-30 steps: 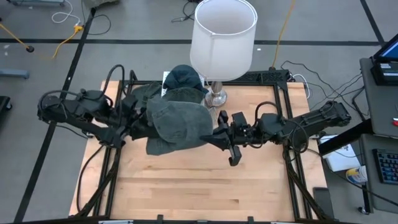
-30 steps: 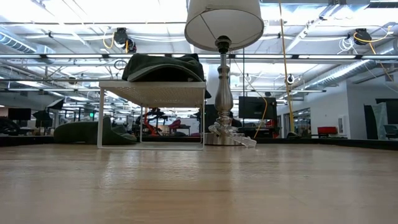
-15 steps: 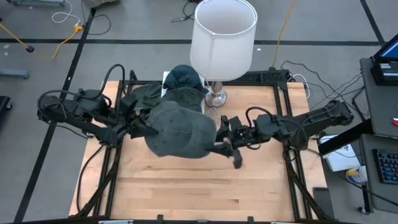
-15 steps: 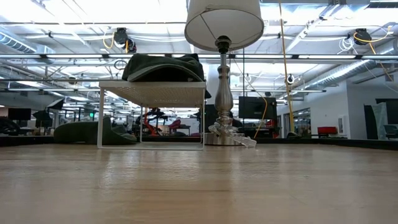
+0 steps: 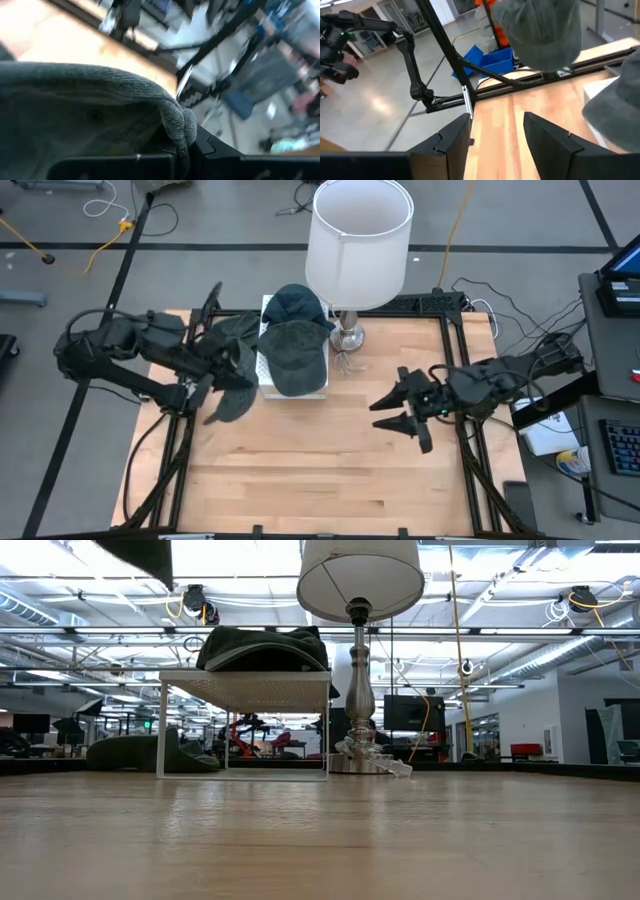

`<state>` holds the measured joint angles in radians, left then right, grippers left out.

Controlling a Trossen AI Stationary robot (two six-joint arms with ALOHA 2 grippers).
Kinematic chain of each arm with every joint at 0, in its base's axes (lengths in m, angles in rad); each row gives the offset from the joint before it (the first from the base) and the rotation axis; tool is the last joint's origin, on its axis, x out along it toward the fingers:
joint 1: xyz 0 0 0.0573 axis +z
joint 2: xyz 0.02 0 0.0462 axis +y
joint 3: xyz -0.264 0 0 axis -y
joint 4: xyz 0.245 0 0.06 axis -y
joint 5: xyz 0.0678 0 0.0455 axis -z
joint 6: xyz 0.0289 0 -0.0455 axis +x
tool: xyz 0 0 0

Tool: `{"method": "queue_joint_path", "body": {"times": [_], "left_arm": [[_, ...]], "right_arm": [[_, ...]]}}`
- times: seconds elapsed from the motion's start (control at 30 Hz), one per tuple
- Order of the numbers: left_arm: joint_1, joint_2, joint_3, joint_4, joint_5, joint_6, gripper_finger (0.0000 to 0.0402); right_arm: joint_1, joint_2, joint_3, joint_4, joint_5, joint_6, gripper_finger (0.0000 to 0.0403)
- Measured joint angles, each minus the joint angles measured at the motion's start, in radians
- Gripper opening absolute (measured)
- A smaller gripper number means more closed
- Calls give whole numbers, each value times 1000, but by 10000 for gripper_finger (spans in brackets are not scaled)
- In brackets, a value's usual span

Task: Pick & Place hat
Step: Stack the bottom gray cap on the gray cap on the shelf

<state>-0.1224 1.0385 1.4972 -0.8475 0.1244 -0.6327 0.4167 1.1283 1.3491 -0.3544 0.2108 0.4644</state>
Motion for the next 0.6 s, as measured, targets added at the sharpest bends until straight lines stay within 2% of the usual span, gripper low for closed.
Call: {"method": "queue_joint_path", "body": {"times": [0.27, 0.47, 0.6], "left_arm": [[44, 116, 197, -330, 93, 56, 5], [44, 205, 308, -525, 92, 68, 5], [45, 274, 383, -647, 34, 106, 5]], "right_arm": [[0, -23, 0, 1, 1, -115, 174], [-1, -22, 0, -1, 3, -203, 173], [-1, -22, 0, -2, 30, -245, 169]]}}
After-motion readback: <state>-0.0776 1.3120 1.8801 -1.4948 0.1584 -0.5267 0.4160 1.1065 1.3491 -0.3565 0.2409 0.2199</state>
